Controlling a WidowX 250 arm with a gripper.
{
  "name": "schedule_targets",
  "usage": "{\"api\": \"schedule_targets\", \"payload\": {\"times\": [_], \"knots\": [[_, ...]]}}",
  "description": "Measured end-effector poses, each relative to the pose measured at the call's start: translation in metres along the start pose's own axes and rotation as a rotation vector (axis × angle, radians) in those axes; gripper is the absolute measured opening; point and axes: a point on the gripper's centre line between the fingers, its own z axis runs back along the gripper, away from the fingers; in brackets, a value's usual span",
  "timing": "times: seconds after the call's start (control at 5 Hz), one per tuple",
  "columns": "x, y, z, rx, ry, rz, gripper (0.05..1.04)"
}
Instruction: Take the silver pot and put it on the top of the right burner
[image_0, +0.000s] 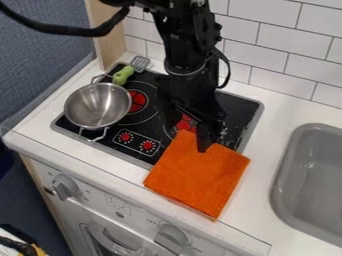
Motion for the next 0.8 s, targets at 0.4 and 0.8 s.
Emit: {"api": "schedule_targets", "payload": {"times": [0.4, 0.8], "knots": [[-0.02, 0.037, -0.007, -0.016, 0.028, 0.139, 0.999], [-0.044, 0.095, 0.002, 0.003, 0.005, 0.336, 0.999]]}}
